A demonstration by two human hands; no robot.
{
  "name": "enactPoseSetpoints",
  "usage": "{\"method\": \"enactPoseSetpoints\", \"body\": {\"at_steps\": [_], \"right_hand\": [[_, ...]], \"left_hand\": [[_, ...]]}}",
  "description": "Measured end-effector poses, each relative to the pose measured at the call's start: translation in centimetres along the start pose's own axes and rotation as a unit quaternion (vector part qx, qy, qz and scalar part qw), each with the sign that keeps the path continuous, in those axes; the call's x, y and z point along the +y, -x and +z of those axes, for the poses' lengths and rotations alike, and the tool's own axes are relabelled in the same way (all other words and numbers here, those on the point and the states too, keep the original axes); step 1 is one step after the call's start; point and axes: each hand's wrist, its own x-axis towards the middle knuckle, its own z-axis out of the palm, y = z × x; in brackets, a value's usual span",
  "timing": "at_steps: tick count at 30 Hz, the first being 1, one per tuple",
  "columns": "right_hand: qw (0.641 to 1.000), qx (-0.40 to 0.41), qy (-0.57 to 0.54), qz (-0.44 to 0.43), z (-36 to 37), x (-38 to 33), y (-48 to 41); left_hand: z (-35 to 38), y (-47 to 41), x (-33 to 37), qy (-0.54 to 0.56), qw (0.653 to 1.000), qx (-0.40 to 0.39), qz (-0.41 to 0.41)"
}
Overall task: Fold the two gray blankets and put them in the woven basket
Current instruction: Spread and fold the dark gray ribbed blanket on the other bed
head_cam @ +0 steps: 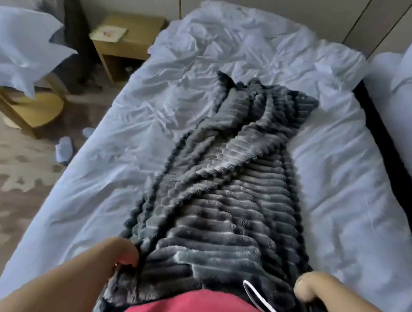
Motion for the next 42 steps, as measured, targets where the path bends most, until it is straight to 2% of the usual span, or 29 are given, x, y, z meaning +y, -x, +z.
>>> {"method": "enactPoseSetpoints", "body": {"at_steps": [2, 5, 7, 13, 18, 20, 24, 26, 28, 30, 32, 33, 35, 37, 39, 42], "right_hand": [[0.997, 0.037, -0.072, -0.017, -0.6, 0.3, -0.9], [0.961, 0.182, -0.204, 0.030, -2.9, 1.0, -2.5], [0.950, 0.212, -0.224, 0.041, -4.6, 1.2, -2.8], [0.952, 0.219, -0.213, 0.009, -8.7, -1.2, -3.7], [0.946, 0.210, -0.244, -0.046, -13.2, -4.6, -3.5], [0.921, 0.250, -0.293, -0.058, -15.2, -6.4, -3.2], [0.849, 0.327, -0.399, -0.115, -21.0, -12.4, -3.6], [0.819, 0.362, -0.423, -0.136, -24.7, -15.8, -5.0], [0.806, 0.386, -0.427, -0.139, -27.8, -19.0, -7.5], [0.827, 0.356, -0.427, -0.088, -29.5, -21.2, -10.6], [0.860, 0.271, -0.432, 0.003, -29.2, -21.9, -13.5], [0.875, 0.256, -0.410, 0.039, -28.6, -21.9, -14.6], [0.882, 0.286, -0.366, 0.075, -27.6, -21.4, -15.8], [0.841, 0.327, -0.426, 0.074, -27.2, -20.6, -15.4], [0.743, 0.375, -0.553, 0.045, -27.5, -19.7, -13.6], [0.589, 0.467, -0.659, -0.025, -29.7, -19.8, -8.7]], "left_hand": [[-0.8, -0.7, 0.5, 0.058, 0.994, 0.088, 0.033], [-2.4, -2.1, 1.8, 0.171, 0.960, 0.205, 0.088], [-3.3, -2.1, 3.0, 0.221, 0.946, 0.216, 0.099], [-3.9, -2.7, 6.0, 0.268, 0.938, 0.206, 0.078], [-6.0, -5.1, 7.5, 0.313, 0.901, 0.282, 0.105], [-7.5, -5.8, 8.5, 0.324, 0.885, 0.307, 0.134], [-10.4, -8.7, 11.5, 0.340, 0.860, 0.329, 0.188], [-11.2, -10.8, 13.3, 0.331, 0.863, 0.319, 0.211], [-11.3, -13.0, 14.7, 0.303, 0.883, 0.289, 0.211], [-11.0, -15.2, 15.4, 0.272, 0.916, 0.234, 0.179], [-10.5, -16.9, 15.5, 0.243, 0.939, 0.184, 0.157], [-10.3, -17.4, 15.4, 0.221, 0.946, 0.175, 0.161], [-10.1, -17.5, 15.3, 0.191, 0.947, 0.178, 0.186], [-10.1, -16.8, 15.1, 0.217, 0.935, 0.185, 0.211], [-10.4, -15.4, 14.5, 0.292, 0.903, 0.201, 0.242], [-11.8, -12.7, 12.9, 0.405, 0.822, 0.266, 0.300]]}}
